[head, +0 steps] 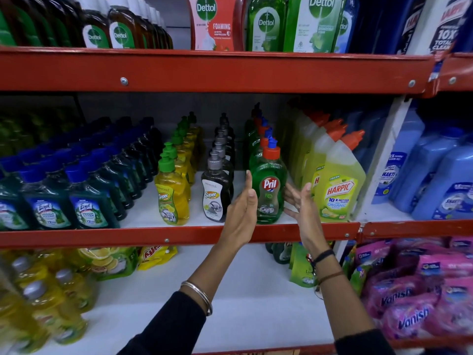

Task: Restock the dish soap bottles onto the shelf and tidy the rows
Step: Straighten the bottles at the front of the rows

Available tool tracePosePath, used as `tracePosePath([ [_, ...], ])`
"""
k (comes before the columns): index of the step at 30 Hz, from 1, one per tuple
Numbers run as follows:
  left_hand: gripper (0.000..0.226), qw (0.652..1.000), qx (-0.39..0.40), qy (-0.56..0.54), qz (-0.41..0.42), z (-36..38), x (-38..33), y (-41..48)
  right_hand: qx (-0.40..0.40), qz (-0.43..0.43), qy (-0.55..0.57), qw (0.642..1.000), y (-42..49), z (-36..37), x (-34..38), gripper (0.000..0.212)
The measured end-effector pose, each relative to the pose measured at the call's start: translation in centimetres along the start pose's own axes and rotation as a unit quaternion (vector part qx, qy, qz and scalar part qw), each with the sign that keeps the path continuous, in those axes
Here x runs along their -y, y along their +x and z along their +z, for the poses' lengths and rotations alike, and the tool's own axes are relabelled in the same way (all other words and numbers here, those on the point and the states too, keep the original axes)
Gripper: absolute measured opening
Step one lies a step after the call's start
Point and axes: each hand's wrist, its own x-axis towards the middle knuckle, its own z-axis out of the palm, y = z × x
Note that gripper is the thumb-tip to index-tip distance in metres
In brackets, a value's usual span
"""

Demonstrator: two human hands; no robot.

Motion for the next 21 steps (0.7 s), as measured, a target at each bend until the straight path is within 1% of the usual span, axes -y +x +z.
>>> tracePosePath([
  [6, 0.097, 1.0, -0.003, -0.008, -0.007, -0.1, 0.0, 0.1, -0.005, -0.01, -0.015, 1.0, 0.1, -0.4, -0.3, 0.113],
  [8, 0.101, 1.0, -0.011, -0.022, 0.011, 0.0, 0.1, -0.1, -0.004, -0.009, -0.016, 1.0, 0.2, -0.4, -0.4, 0.11],
  [10, 0.099, 0.998, -0.032, -0.041, 0.037, 0.3, 0.7, -0.3, -0.004, -0.008, -0.012, 1.0, 0.2, -0.4, -0.4, 0.105],
  [11, 0.095, 0.996, -0.05, -0.05, 0.045, 0.5, 1.0, -0.7, -0.011, -0.013, -0.008, 1.0, 0.0, -0.3, -0.5, 0.105],
  [13, 0.085, 0.989, -0.116, -0.069, 0.067, 0.4, 1.5, -1.7, -0.059, -0.05, -0.001, 0.997, -0.6, 0.2, -1.0, 0.102],
  [15, 0.076, 0.968, -0.211, -0.087, 0.107, -0.2, 2.1, -2.7, -0.124, -0.116, 0.013, 0.985, -1.9, 1.2, -1.5, 0.088],
  [16, 0.071, 0.955, -0.252, -0.095, 0.125, -0.8, 2.5, -3.0, -0.141, -0.145, 0.023, 0.979, -2.7, 2.0, -1.6, 0.081],
  [17, 0.065, 0.945, -0.281, -0.103, 0.134, -1.4, 2.8, -3.1, -0.14, -0.165, 0.032, 0.976, -3.4, 3.0, -1.8, 0.076],
  [18, 0.06, 0.939, -0.298, -0.109, 0.133, -2.0, 3.2, -3.1, -0.121, -0.178, 0.038, 0.976, -4.2, 4.1, -1.9, 0.072],
  [19, 0.057, 0.938, -0.303, -0.112, 0.123, -2.7, 3.4, -2.9, -0.091, -0.181, 0.042, 0.978, -4.7, 5.4, -2.0, 0.068],
  [21, 0.057, 0.948, -0.286, -0.111, 0.086, -3.9, 3.8, -2.1, -0.02, -0.157, 0.046, 0.986, -5.2, 8.0, -2.3, 0.064],
])
